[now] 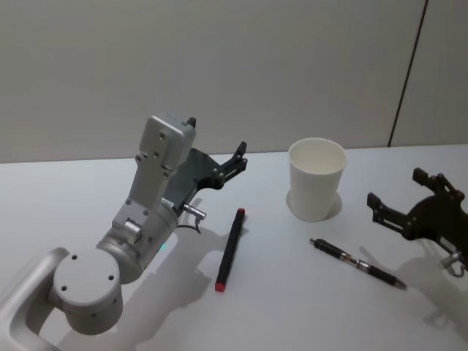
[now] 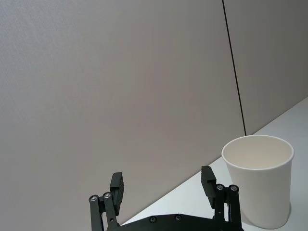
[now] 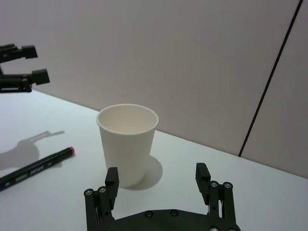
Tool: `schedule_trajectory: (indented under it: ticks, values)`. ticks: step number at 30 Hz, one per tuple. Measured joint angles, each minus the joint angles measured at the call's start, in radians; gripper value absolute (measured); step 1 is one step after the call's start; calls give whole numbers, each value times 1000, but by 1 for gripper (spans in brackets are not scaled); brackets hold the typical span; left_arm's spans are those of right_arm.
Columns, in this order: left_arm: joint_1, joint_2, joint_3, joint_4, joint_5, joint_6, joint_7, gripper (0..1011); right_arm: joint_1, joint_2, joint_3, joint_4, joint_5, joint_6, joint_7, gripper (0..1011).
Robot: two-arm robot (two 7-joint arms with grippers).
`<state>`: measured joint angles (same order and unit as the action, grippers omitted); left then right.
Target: Place the pen into the pen holder.
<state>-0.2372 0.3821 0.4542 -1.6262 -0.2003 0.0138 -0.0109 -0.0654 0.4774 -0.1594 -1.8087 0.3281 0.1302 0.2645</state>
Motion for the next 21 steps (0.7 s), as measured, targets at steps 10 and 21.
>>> schedule_trajectory:
  ticks: [10, 21]
  values:
    - [0, 0, 0, 0, 0, 0, 0, 1001, -15, 44, 7, -12, -25, 42, 76, 1001]
    - [0, 0, 0, 0, 0, 0, 0, 1001, -18, 63, -6, -15, -67, 102, 147, 1001]
